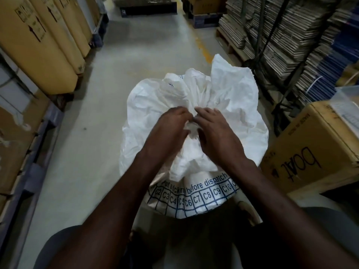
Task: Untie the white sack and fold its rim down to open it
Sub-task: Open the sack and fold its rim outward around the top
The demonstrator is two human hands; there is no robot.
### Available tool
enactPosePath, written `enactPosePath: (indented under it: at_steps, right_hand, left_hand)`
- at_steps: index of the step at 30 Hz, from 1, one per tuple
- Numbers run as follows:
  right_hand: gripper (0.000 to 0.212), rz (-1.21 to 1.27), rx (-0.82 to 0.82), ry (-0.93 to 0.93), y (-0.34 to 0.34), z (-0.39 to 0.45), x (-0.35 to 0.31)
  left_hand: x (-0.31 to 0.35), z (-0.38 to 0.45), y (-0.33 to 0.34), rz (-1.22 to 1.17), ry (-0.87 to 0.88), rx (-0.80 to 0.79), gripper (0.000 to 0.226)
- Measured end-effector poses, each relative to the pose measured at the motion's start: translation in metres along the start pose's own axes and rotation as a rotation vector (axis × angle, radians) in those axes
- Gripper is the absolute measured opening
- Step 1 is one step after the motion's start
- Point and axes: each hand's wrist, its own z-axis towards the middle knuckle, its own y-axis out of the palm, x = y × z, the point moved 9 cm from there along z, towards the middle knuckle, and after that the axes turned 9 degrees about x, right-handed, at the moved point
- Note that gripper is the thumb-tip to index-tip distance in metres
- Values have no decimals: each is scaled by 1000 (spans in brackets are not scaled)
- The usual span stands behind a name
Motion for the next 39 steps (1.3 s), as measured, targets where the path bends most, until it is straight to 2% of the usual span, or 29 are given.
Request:
enactPosePath:
  at_steps: [2, 5, 6, 8, 12, 16, 20, 22, 24, 25, 26, 29, 32, 35, 39]
  right_hand:
    - [60, -70, -66, 23, 12, -5, 12]
    - [105, -130, -233, 122, 26, -15, 35]
    - [121, -162, -293, 165, 30, -19, 44]
    - [145, -215, -396, 239, 36, -28, 58]
    - [163, -203, -571, 345, 52, -51, 79]
    - [169, -175, -694, 407, 66, -70, 92]
    - [171, -126, -733, 437, 67, -73, 95]
    - [173, -110, -706, 431, 61, -66, 94]
    - [168, -120, -613, 409, 52, -52, 92]
    - [159, -129, -535, 387, 43, -42, 87]
    - [144, -125, -435, 360, 32, -32, 81]
    - [76, 15, -110, 326, -3, -8, 63]
    - [40, 20, 61, 292, -22, 6, 54]
    - [31, -8, 78, 192, -14, 21, 51]
    - [42, -189, -149, 20, 30, 39, 55]
  left_hand:
    - [-11, -2, 19, 72, 12, -94, 69]
    - [-52, -15, 44, 266, -144, -387, 130]
    - [-63, -21, 47, 288, -190, -456, 145]
    - [-73, -32, 50, 257, -278, -545, 161]
    - [-74, -50, 60, 241, -363, -644, 168]
    - [-86, -67, 71, 190, -418, -697, 170]
    - [-88, -66, 72, 145, -416, -706, 165]
    - [-85, -58, 65, 89, -446, -652, 156]
    - [-81, -41, 48, 27, -479, -481, 139]
    - [-77, -31, 38, 20, -461, -368, 126]
    - [-73, -22, 30, 27, -421, -256, 111]
    - [-62, -3, 15, 5, -291, 4, 79]
    - [-57, 9, 24, 39, -227, 75, 69]
    - [-45, 21, 35, 153, -185, 43, 69]
    - [-53, 29, 59, 238, -243, -61, 70]
